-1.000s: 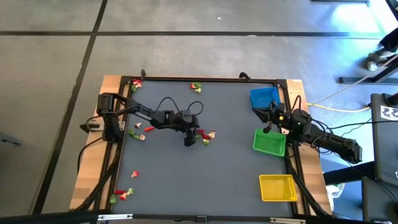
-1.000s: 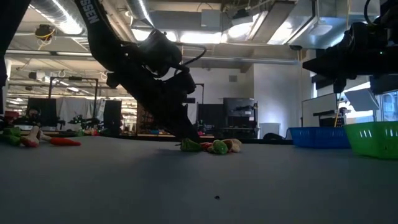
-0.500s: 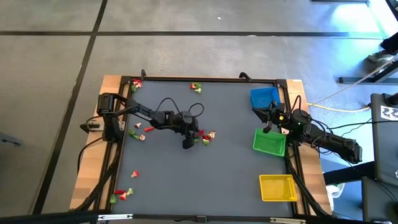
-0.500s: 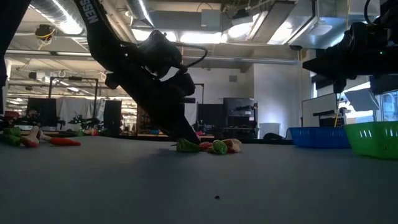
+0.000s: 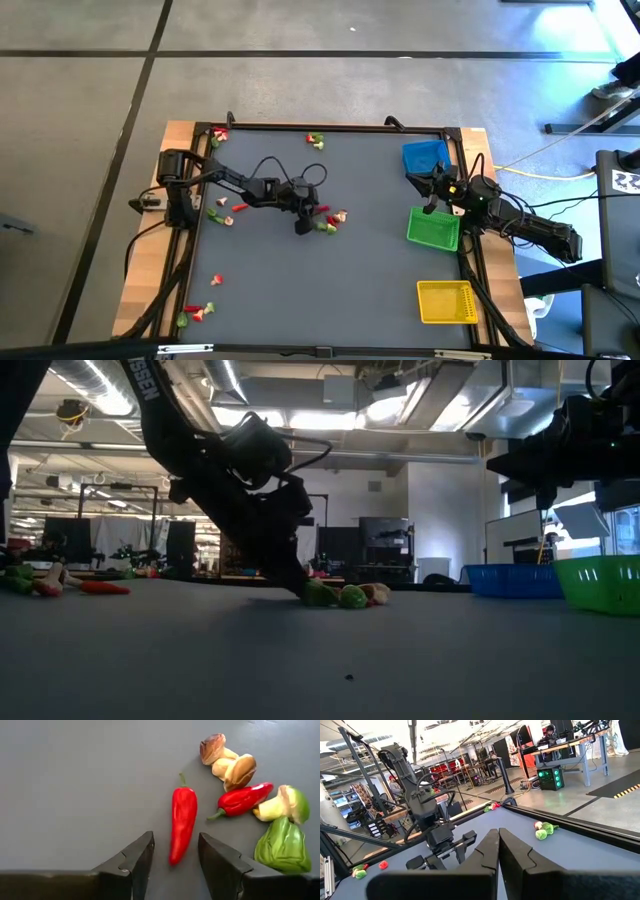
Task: Sort produce into baskets
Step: Put the red chili pepper into the blue basket
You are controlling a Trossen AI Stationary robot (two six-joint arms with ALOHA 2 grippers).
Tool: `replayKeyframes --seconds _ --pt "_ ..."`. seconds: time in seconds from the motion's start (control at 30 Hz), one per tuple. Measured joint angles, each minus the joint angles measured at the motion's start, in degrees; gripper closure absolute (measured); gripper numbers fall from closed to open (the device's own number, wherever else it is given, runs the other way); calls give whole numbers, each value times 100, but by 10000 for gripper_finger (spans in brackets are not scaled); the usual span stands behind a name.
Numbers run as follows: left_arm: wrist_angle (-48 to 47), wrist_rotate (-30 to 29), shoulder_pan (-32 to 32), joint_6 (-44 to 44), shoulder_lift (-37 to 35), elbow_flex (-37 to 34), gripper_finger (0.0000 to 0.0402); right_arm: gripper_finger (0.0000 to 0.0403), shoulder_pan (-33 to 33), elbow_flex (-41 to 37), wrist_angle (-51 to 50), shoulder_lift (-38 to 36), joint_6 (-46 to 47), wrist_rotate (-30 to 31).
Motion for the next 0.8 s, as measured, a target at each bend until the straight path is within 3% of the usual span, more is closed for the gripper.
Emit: replayKeyframes --seconds 0.5,0.8 --pt "28 51 -29 577 -4 0 379 388 0 -1 -2 0 98 0" --pt "42 44 -32 527 -126 82 379 388 0 0 -3 0 687 -1"
